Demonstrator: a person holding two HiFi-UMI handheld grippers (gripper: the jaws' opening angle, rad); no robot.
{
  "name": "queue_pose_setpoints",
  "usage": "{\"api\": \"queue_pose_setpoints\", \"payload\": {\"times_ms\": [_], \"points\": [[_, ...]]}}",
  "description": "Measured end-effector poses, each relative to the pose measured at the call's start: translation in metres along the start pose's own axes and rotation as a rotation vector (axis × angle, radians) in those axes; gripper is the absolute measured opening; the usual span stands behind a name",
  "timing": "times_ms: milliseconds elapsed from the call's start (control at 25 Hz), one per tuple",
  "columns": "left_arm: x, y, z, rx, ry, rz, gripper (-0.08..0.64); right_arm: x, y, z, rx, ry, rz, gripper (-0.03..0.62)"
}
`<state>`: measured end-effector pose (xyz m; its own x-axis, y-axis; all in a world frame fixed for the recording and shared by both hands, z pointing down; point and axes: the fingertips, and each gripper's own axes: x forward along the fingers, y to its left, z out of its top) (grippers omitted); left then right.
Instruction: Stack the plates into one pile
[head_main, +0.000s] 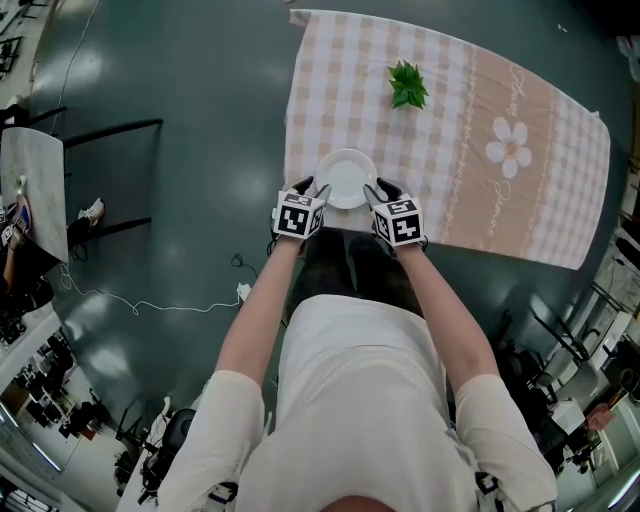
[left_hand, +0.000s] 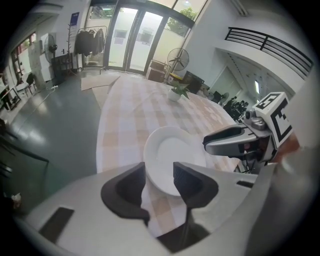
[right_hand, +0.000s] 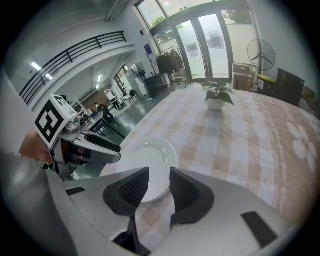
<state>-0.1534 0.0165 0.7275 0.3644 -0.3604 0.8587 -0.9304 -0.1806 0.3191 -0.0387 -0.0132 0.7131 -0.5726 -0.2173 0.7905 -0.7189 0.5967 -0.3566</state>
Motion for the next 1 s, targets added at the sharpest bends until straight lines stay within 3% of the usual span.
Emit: {"api": "queue_pose_setpoints", "payload": {"times_ms": [400,720,1000], "points": [[-0.049,-0.031,0.005,-0.005,-0.107,0.043,0.156,-0.061,-0.009,0.003,-0.084,-0.046,0.032,0.14],[-0.104,-0.063,0.009,-0.017,-0.256,0.072,0.15,-0.135,-0.028,0.006,-0.11,-0.137,0.027,0.116],[-0.166,-0.086,0.021,0.003,-0.382,0.068,0.135,-0.19,-0.014,0.026,-0.123,-0.258,0.024,0.096]]}}
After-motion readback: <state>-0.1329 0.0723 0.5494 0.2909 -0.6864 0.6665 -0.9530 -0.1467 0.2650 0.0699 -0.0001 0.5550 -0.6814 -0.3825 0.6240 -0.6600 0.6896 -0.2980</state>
